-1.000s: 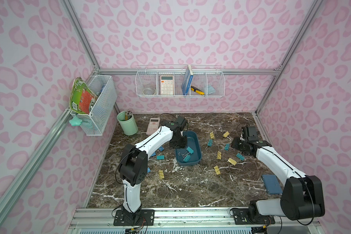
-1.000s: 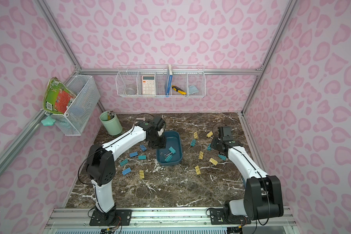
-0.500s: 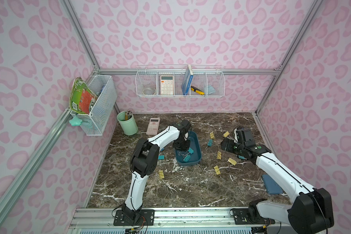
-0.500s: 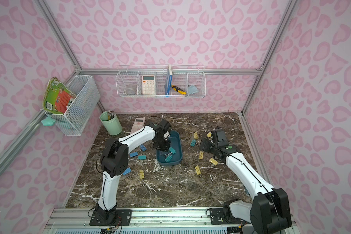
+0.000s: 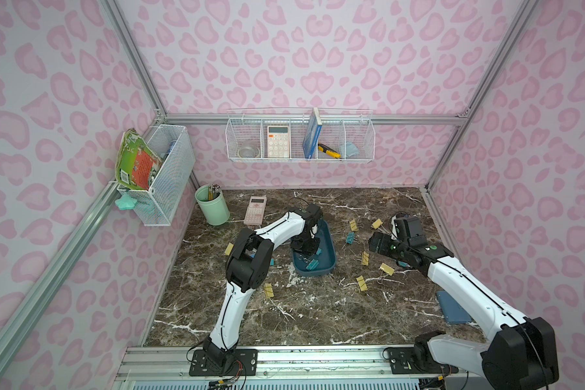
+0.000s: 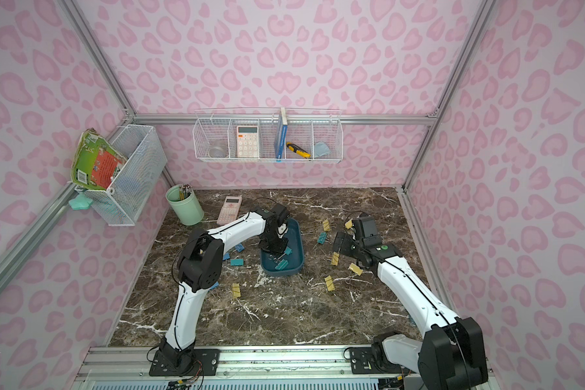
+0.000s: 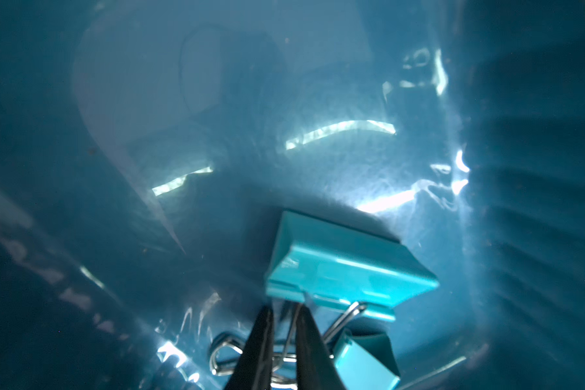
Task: Take out the binder clips from the storage box
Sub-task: Pick up the binder clip from the storage box, then place the binder clip at the center of the board.
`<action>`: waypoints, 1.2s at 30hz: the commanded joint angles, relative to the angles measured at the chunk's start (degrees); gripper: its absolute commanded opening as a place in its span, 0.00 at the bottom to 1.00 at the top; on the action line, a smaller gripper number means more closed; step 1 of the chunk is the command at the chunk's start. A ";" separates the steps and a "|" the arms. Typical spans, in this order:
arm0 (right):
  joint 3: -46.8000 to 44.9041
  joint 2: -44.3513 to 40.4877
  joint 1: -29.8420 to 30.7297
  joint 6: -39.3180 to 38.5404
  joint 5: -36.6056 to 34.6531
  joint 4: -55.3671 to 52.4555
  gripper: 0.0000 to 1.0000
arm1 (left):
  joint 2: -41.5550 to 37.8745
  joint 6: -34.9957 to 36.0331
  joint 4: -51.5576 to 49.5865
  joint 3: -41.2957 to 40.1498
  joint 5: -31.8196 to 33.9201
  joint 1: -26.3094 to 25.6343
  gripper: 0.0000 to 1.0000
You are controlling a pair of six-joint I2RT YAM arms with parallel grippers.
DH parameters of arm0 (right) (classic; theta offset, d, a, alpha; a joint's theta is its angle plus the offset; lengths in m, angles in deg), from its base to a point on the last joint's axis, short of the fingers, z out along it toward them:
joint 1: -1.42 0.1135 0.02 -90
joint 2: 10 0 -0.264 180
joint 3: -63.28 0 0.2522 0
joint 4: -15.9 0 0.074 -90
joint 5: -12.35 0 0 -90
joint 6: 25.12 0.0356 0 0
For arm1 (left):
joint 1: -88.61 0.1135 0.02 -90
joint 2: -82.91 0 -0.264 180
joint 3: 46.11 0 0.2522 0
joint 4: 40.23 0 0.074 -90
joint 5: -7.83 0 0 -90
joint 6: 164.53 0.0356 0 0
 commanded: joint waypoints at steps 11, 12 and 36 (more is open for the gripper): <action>1.58 1.63 2.26 -0.08 -0.03 0.77 0.99 | -11.69 -5.63 0.74 -2.57 5.87 -0.11 0.00; 2.07 2.14 3.05 -0.21 -0.26 0.93 0.99 | -13.40 -6.51 0.79 -3.49 6.50 0.01 0.00; 12.54 16.77 14.77 -1.53 0.02 4.91 0.99 | -56.99 -37.48 -7.15 -48.52 20.34 20.78 0.00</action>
